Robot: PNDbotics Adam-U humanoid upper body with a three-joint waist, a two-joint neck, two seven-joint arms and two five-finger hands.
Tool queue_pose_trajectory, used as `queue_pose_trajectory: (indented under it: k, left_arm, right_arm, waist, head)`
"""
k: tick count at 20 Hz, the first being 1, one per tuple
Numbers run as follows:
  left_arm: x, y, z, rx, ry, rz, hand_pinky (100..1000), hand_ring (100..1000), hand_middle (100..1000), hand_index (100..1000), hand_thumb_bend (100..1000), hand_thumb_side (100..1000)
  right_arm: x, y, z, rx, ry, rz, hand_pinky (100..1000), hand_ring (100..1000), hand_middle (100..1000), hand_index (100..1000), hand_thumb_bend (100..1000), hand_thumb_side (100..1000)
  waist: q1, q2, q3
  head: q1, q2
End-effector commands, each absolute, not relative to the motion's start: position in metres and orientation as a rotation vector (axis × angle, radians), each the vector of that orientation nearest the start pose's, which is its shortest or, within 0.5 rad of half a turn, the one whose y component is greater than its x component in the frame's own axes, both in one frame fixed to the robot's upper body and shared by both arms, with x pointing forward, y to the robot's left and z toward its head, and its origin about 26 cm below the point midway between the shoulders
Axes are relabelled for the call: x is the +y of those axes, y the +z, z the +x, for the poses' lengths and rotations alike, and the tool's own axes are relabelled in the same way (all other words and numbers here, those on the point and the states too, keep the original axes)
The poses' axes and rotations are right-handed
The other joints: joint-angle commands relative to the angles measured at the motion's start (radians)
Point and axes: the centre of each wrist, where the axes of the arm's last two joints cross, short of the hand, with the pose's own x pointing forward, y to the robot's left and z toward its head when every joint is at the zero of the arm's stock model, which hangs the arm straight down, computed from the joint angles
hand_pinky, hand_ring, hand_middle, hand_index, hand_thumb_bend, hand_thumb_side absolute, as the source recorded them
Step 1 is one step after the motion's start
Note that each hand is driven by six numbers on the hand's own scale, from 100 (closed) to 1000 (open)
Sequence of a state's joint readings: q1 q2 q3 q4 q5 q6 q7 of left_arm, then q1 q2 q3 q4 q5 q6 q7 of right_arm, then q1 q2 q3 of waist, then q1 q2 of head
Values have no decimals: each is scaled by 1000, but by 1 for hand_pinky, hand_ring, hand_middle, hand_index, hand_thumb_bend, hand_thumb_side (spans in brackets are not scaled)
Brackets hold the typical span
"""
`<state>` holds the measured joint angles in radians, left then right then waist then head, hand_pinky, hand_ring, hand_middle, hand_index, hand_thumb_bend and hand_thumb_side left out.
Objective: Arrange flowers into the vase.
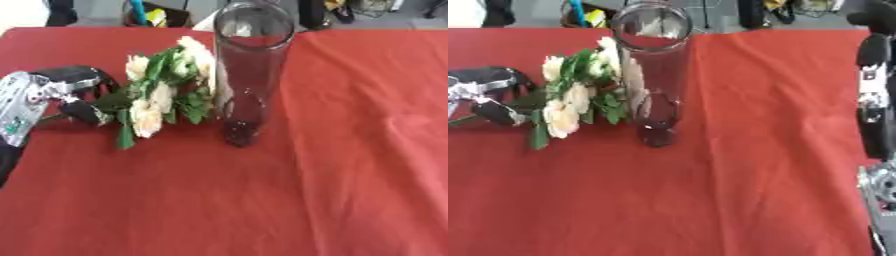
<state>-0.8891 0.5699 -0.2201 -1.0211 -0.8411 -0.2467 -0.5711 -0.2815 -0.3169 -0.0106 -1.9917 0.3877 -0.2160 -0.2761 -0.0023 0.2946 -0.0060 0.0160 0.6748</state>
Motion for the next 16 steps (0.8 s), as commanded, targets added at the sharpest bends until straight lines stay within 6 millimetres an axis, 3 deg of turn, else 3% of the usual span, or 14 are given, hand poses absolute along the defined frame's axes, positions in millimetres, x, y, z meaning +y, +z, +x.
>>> queue_pose_trajectory:
  k: [1,3,8,13,14,16]
  left_arm:
    - [309,226,462,-1262,-1688,858,411,590,684,813,262,438]
    - [308,226,462,-1266,-1689,865,395,568,666,800,263,439]
    - [305,225,464,-1271,-1681,880,259,425,519,702,226,437]
    - [306,217,466,-1241,-1661,872,175,335,428,606,105,449]
    - [306,216,467,-1241,-1653,869,189,349,431,600,100,442]
    - [305,213,467,-1247,-1640,864,395,415,463,593,100,428]
  right_arm:
    - [-263,198,298,-2536,334,-677,932,867,734,888,100,988]
    - [-263,197,298,-2533,336,-675,932,868,734,888,100,988]
    - [-262,197,298,-2529,339,-668,934,869,733,888,100,989]
    - [-262,197,298,-2528,340,-666,934,869,733,888,100,989]
    - [-262,197,298,-2529,341,-665,935,869,733,888,100,989]
    - [-261,197,298,-2529,341,-663,935,866,732,888,100,989]
  waist:
    - [1,-15,-1]
    - [1,-15,-1]
    - [2,-15,-1]
    - [0,-15,-3]
    - [0,-15,-3]
    - [0,-15,-2]
  head:
    - [3,-12]
    - [4,-11]
    - [6,-14]
    - [9,-15]
    - [9,-15]
    - [9,-16]
